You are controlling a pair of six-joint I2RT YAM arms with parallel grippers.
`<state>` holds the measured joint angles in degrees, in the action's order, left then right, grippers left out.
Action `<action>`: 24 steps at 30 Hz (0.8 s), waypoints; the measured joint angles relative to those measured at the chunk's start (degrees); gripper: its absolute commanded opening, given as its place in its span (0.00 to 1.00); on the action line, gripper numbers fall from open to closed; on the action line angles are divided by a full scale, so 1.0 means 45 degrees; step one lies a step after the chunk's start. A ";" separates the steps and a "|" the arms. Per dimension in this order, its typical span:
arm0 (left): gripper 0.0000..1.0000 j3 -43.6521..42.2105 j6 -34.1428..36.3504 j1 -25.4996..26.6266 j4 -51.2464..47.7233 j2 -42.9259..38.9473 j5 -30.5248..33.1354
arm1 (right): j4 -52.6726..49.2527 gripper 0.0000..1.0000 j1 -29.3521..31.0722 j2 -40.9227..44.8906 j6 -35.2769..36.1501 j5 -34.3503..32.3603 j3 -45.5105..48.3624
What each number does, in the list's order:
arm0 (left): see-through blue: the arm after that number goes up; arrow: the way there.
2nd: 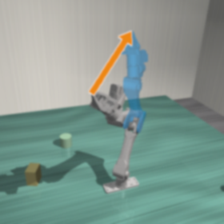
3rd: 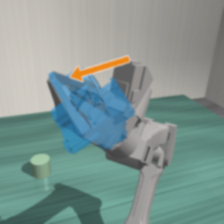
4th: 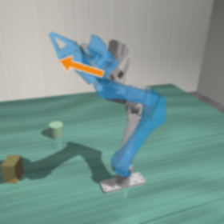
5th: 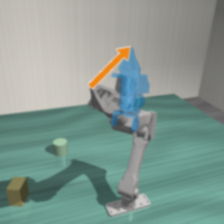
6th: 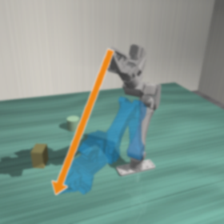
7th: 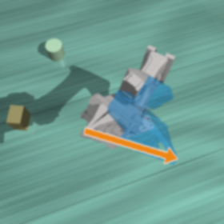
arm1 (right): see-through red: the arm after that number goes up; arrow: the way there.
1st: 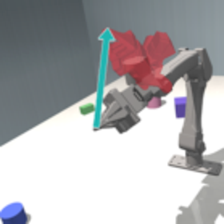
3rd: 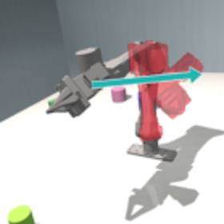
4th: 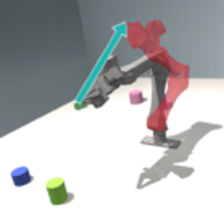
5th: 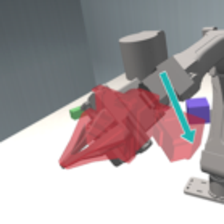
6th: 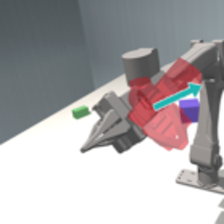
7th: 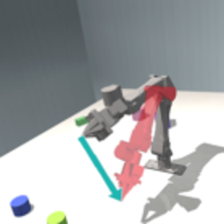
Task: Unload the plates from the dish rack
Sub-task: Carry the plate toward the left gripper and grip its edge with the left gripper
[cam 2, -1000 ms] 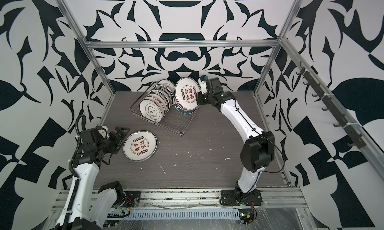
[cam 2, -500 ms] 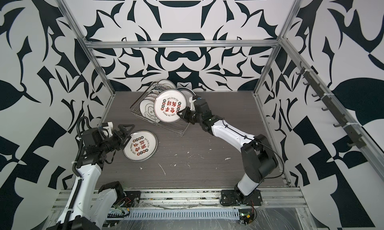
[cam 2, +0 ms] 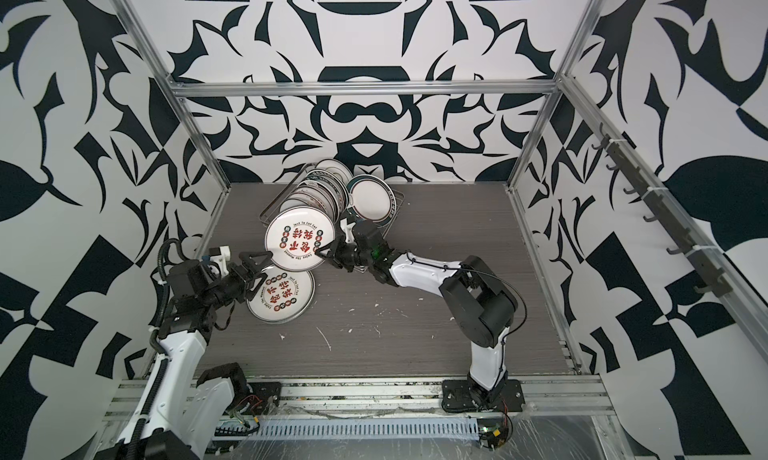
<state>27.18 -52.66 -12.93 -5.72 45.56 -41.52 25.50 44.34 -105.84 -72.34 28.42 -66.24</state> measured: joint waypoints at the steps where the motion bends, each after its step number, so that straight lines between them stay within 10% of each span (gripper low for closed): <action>1: 0.96 -0.0005 0.0000 -0.0005 0.0092 0.0024 0.0000 | 0.0087 0.00 0.0053 -0.0049 -0.0102 0.0044 0.0000; 24: 0.19 -0.0277 -0.0092 0.0000 0.1287 0.0724 -0.0617 | 0.0724 0.19 0.0763 -0.0170 -0.0340 0.0918 -0.0131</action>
<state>25.93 -53.08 -12.93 0.08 48.82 -44.29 28.75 47.77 -106.61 -73.87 32.56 -66.83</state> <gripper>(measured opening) 0.216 0.130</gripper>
